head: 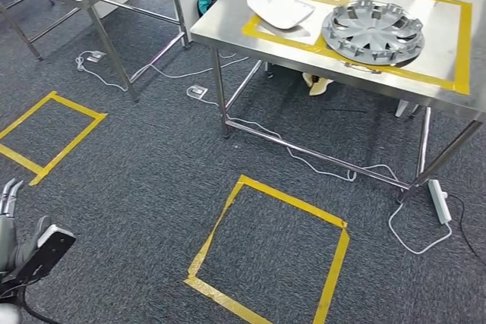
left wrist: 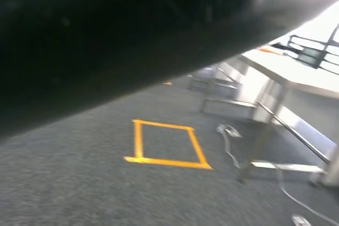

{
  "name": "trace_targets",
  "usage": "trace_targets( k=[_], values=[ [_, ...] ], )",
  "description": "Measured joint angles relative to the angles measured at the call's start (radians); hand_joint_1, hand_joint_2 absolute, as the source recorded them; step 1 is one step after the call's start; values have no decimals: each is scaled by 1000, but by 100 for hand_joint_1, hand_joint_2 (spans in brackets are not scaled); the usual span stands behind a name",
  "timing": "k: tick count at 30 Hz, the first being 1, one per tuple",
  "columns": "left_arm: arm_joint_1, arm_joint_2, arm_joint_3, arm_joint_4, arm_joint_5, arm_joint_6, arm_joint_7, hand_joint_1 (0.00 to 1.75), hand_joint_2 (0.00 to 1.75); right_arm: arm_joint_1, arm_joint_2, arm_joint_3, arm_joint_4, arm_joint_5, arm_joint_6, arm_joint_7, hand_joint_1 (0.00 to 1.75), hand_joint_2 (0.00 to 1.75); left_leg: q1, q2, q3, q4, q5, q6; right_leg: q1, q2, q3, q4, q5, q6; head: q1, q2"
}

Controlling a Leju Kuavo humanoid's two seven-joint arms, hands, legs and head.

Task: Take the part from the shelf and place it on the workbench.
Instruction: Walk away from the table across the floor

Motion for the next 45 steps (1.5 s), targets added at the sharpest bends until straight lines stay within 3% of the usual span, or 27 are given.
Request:
trace_targets(
  k=[2, 4, 6, 9, 11, 12, 13, 15, 16, 18, 19, 20, 22, 24, 26, 27, 29, 30, 32, 33, 35, 37, 39, 41, 42, 43, 45],
  values=[
    [10, -9, 45, 4, 3, -7, -16, 0, 0, 1, 1, -2, -9, -1, 4, 0, 0, 0, -5, 17, 18, -40, 1, 11, 6, -18, 5, -1, -5, 9, 3, 0],
    [24, -24, 104, 13, 5, -22, -38, 0, 0, 4, 1, -4, -18, -2, 9, 1, 0, 0, -4, -10, 15, -41, 5, 24, 5, -35, 10, -4, -9, 18, 4, 0],
    [30, -45, 171, 26, 1, -43, -62, 0, 0, 8, 3, -6, -28, -1, 16, 2, 0, 0, 1, -34, 14, -43, 9, 37, 1, -2, 2, 22, -33, 30, 7, 0],
    [26, -88, 273, 55, -17, -83, -100, 0, 0, 17, 6, -12, -41, 1, 27, 3, 0, 0, 5, -70, 12, -44, 12, 48, -2, 84, -80, 210, -134, 36, 12, 0],
    [26, -118, 342, 84, -32, -102, -122, 0, 0, 25, 6, -18, -51, 3, 34, 3, 0, 0, 5, -98, 11, -44, 12, 49, -2, 93, -127, 306, -162, 35, 12, 0],
    [26, -131, 373, 97, -37, -106, -129, 0, 0, 28, 7, -21, -56, 4, 36, 3, 0, 0, 6, -114, 12, -43, 12, 49, -2, 95, -126, 300, -147, 34, 12, 0],
    [26, -141, 399, 108, -39, -108, -134, 0, 0, 30, 7, -24, -61, 4, 37, 3, 0, 0, 6, -129, 13, -43, 12, 48, -3, 99, -106, 253, -113, 33, 12, 0],
    [23, -158, 441, 123, -47, -116, -138, 0, 0, 32, 7, -28, -68, 5, 39, 3, 0, 0, 7, -158, 13, -41, 13, 42, -9, 143, -38, 105, -41, 31, 12, 0],
    [19, -166, 459, 129, -54, -123, -139, 0, 0, 32, 8, -30, -72, 5, 39, 3, 0, 0, 8, -172, 11, -39, 14, 37, -12, 168, -11, 48, -22, 30, 11, 0],
    [12, -183, 500, 144, -70, -142, -146, 0, 0, 33, 10, -33, -79, 8, 41, 3, 0, 0, 11, -199, 2, -38, 18, 23, -13, 192, 12, 4, -17, 26, 11, 0],
    [10, -192, 524, 154, -77, -150, -152, 0, 0, 34, 12, -36, -83, 10, 42, 3, 0, 0, 14, -211, -1, -40, 22, 16, -12, 180, 15, 3, -16, 22, 10, 0],
    [9, -201, 553, 167, -83, -158, -160, 0, 0, 34, 14, -39, -87, 13, 43, 3, 0, 0, 15, -207, -4, -40, 23, 11, -12, 168, 17, 1, -14, 15, 11, 0],
    [-2, -216, 616, 201, -98, -170, -176, 0, 0, 35, 18, -48, -93, 18, 44, 1, 0, 0, 10, -151, -26, 4, -6, 2, -13, 141, 20, -5, -8, 2, 5, 0],
    [-22, -229, 672, 242, -114, -180, -191, 0, 0, 35, 20, -55, -96, 20, 43, -2, 0, 0, 7, -87, -87, 128, -72, -3, -9, 108, 20, -8, -8, -7, -1, 0],
    [-36, -239, 721, 288, -125, -185, -202, 0, 0, 35, 20, -62, -96, 21, 40, -6, 0, 0, 8, -74, -140, 242, -113, -6, -7, 76, 20, -8, -11, -10, -1, 0],
    [-39, -243, 746, 311, -129, -187, -206, 0, 0, 34, 20, -65, -96, 21, 39, -9, 0, 0, 9, -73, -142, 250, -106, -7, -6, 61, 20, -7, -12, -10, -1, 0],
    [-47, -247, 794, 353, -135, -188, -210, 0, 0, 31, 21, -70, -96, 22, 35, -15, 0, 0, 9, -54, -88, 154, -48, -5, -6, 34, 24, -7, -16, -6, -1, 0],
    [-54, -248, 817, 372, -138, -191, -212, 0, 0, 29, 21, -72, -96, 23, 32, -17, 0, 0, 6, -27, -47, 80, -21, -5, -4, 21, 27, -7, -20, -1, -1, 0],
    [-72, -249, 857, 411, -147, -196, -214, 0, 0, 24, 22, -75, -96, 23, 23, -22, 0, 0, 0, 10, 5, -17, 3, 5, 2, -2, 29, -6, -30, 9, 0, 0],
    [-78, -250, 877, 432, -149, -198, -217, 0, 0, 21, 22, -77, -95, 23, 20, -24, 0, 0, -4, 13, 11, -32, 0, 11, 5, -13, 30, -7, -34, 13, 1, 0],
    [-82, -250, 916, 468, -152, -199, -223, 0, 0, 15, 24, -79, -95, 23, 17, -27, 0, 0, -5, -13, 11, -35, 0, 26, 3, -26, 39, -9, -41, 22, 3, 0],
    [-86, -249, 944, 491, -153, -199, -227, 0, 0, 12, 25, -79, -94, 23, 15, -29, 0, 0, -2, -36, 11, -37, 2, 38, 0, 13, 30, 25, -68, 31, 6, 0],
    [-98, -248, 961, 511, -155, -200, -230, 0, 0, 14, 26, -81, -92, 23, 15, -30, 0, 0, 0, -61, 11, -37, 3, 48, -2, 71, -27, 144, -132, 35, 9, 0],
    [-107, -248, 975, 531, -159, -204, -230, 0, 0, 16, 26, -84, -89, 23, 13, -31, 0, 0, -2, -90, 11, -37, 3, 53, -1, 90, -96, 271, -178, 34, 10, 0],
    [-109, -249, 983, 543, -163, -207, -228, 0, 0, 16, 26, -85, -88, 23, 10, -32, 0, 0, -3, -105, 12, -37, 2, 53, -1, 93, -111, 290, -172, 31, 11, 0],
    [-112, -249, 993, 557, -171, -208, -226, 0, 0, 16, 26, -87, -86, 23, 5, -34, 0, 0, -3, -121, 13, -36, 2, 53, 0, 97, -106, 264, -144, 28, 11, 0],
    [-120, -251, 1014, 594, -188, -206, -221, 0, 0, 15, 26, -90, -83, 25, -6, -38, 0, 0, -3, -152, 16, -36, 2, 52, -1, 127, -53, 131, -60, 20, 11, 0]
  ],
)
